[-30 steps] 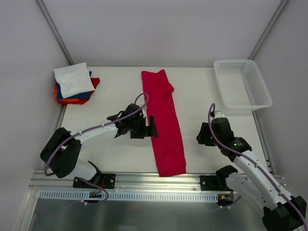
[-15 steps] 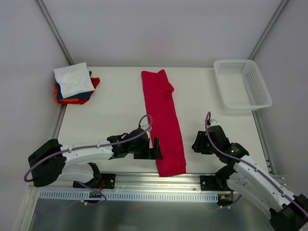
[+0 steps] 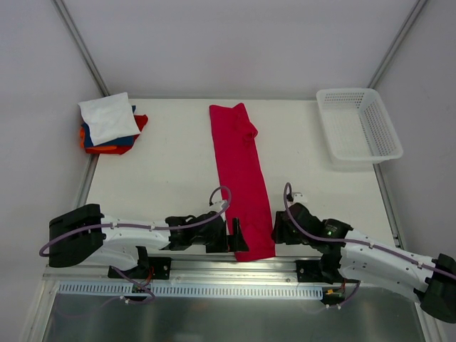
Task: Fold and stack the t-shirts
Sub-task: Fold the tshirt
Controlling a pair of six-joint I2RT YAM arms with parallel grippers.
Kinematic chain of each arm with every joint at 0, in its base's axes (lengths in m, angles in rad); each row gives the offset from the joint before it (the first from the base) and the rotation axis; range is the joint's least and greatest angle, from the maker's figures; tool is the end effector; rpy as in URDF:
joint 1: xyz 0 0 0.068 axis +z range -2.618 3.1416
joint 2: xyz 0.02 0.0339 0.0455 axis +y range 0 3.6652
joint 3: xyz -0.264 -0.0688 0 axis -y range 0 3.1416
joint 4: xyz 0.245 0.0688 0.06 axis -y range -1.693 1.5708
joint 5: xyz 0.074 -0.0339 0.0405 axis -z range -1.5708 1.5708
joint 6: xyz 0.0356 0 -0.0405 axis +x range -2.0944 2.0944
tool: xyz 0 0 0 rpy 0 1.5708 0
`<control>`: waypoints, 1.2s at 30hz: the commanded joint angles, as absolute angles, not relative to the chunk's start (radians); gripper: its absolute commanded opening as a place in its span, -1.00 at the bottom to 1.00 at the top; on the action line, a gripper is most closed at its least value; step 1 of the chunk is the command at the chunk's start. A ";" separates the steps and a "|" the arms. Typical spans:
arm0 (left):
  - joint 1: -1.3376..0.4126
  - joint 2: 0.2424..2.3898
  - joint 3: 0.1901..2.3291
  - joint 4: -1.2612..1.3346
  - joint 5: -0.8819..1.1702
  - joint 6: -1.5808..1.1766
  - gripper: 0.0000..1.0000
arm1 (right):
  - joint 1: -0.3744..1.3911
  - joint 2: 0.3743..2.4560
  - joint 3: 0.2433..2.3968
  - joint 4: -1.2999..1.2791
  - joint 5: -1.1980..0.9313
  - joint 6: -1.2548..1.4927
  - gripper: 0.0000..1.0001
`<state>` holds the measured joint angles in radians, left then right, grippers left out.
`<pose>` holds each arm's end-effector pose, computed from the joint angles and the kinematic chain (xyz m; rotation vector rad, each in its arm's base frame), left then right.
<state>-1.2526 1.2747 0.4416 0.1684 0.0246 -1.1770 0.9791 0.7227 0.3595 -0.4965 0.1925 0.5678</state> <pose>0.0738 -0.2267 0.1575 0.1136 2.5918 -1.1949 0.0857 0.1152 0.1746 -0.4166 2.4298 0.4689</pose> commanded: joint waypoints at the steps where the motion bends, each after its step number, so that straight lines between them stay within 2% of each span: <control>1: -1.279 1.258 0.387 0.126 -0.044 -1.230 0.88 | 1.052 0.741 0.376 -0.479 0.290 0.676 0.09; 5: -1.290 1.255 0.374 0.126 -0.055 -1.244 0.87 | 1.150 0.750 0.434 -0.552 0.394 0.719 0.17; 14: -1.298 1.314 0.382 0.126 -0.064 -1.246 0.86 | 1.267 0.678 0.548 -0.739 0.552 0.773 0.17; 23: -1.308 1.394 0.420 0.129 -0.045 -1.247 0.84 | 1.316 0.775 0.451 -0.617 0.514 0.833 0.18; 36: -1.327 1.382 0.376 0.121 -0.045 -1.299 0.81 | 1.373 0.889 0.384 -0.503 0.506 0.903 0.18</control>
